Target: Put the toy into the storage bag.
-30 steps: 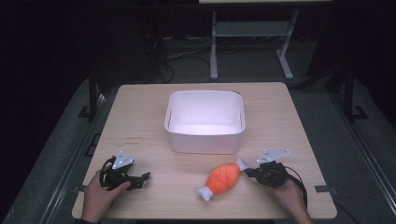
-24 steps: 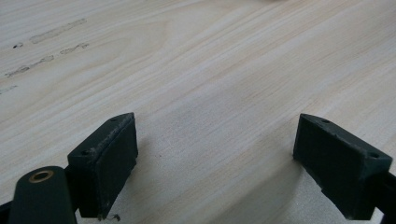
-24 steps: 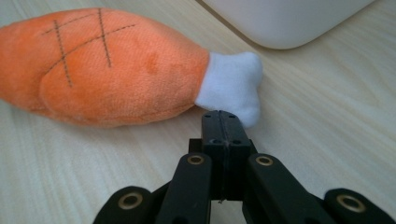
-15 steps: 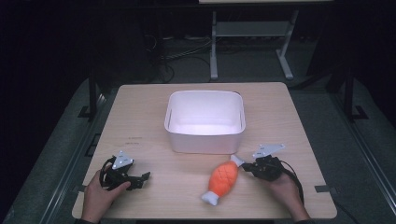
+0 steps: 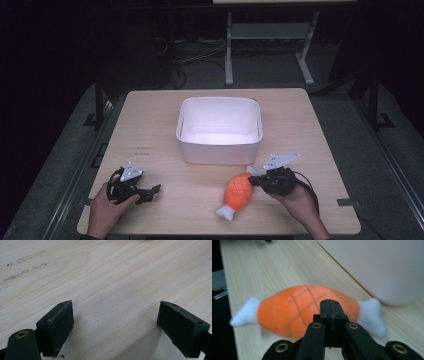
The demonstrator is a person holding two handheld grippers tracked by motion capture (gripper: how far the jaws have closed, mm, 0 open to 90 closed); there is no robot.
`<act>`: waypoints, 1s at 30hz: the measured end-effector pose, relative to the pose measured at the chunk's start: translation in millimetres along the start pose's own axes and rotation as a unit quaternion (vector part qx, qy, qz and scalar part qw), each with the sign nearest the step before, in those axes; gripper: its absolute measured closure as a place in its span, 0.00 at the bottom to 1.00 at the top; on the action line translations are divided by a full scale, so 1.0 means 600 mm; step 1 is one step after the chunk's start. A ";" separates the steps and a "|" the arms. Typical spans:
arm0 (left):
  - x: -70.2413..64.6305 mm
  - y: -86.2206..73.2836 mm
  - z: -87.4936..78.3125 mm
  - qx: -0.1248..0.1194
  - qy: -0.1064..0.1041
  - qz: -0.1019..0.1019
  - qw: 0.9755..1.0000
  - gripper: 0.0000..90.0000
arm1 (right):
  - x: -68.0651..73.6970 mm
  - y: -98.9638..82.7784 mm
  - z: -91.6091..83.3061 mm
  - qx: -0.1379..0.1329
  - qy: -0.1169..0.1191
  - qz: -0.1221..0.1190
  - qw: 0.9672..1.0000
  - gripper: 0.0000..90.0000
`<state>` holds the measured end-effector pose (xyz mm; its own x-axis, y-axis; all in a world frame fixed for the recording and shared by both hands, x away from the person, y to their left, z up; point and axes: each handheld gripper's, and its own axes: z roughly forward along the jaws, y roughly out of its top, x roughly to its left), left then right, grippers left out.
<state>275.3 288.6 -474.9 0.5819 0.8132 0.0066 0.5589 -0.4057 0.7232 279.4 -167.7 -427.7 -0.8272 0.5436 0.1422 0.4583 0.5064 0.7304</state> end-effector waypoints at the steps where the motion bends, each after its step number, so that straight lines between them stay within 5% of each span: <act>1: 0.000 0.000 0.000 0.000 0.000 0.000 1.000 0.14 | 0.006 0.004 0.001 -0.001 0.005 -0.001 1.000 1.00; 13: 0.000 0.000 0.000 0.000 0.000 0.000 1.000 0.14 | 0.054 0.034 0.030 0.005 0.056 -0.007 0.998 1.00; 22: 0.000 0.000 0.000 0.000 0.000 0.000 1.000 0.14 | 0.094 0.048 0.063 0.022 0.087 -0.033 0.995 1.00; 30: 0.000 0.000 0.000 0.000 0.000 0.000 1.000 0.14 | 0.109 0.052 0.088 0.046 0.090 -0.040 0.994 1.00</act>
<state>275.2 288.5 -475.0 0.5814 0.8136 0.0061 0.5589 -0.4049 0.7237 256.9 -80.9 -430.7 -0.9036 0.3738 0.2091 0.4089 0.6076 0.6809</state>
